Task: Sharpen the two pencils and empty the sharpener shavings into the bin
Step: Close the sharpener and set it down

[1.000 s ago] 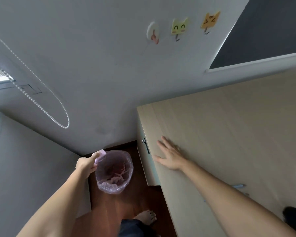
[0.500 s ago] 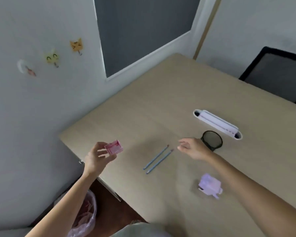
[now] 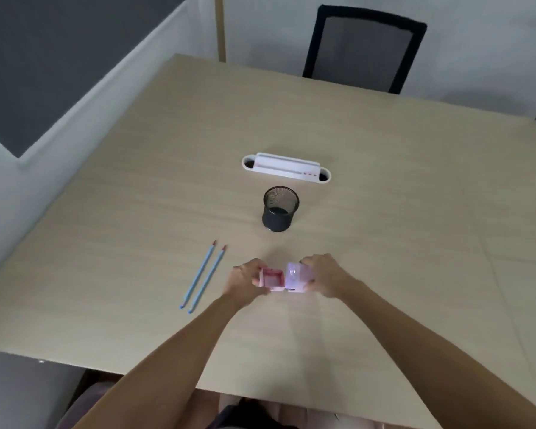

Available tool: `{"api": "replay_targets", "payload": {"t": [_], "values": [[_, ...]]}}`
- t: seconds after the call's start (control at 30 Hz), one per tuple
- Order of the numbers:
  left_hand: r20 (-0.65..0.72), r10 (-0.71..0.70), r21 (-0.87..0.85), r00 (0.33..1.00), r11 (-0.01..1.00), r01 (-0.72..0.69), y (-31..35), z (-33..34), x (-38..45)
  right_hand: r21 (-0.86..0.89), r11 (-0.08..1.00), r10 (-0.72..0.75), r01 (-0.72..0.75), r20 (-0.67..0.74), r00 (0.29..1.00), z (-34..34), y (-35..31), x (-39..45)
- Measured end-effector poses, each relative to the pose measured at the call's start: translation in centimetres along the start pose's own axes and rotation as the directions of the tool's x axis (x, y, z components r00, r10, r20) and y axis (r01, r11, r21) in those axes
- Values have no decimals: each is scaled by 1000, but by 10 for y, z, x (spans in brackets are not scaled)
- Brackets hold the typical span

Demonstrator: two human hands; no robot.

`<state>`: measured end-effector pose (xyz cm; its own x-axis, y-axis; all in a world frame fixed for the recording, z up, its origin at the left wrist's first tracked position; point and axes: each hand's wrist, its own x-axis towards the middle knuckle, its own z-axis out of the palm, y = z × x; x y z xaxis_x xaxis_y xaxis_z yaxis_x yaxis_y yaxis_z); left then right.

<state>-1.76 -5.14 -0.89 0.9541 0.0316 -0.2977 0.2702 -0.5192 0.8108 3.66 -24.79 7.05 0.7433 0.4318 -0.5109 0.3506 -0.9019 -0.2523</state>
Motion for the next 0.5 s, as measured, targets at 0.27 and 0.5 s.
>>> {"api": "replay_targets", "payload": {"t": [0.27,0.5], "values": [[30,21,-38,999,999,-20,5,27,12,-71,997,10,-8,28,1000,-6,-9,0],[-38,-7,-76,999,997,4,15,55,11,-107,994,18,-16,16,1000,-6,-13,-2]]}}
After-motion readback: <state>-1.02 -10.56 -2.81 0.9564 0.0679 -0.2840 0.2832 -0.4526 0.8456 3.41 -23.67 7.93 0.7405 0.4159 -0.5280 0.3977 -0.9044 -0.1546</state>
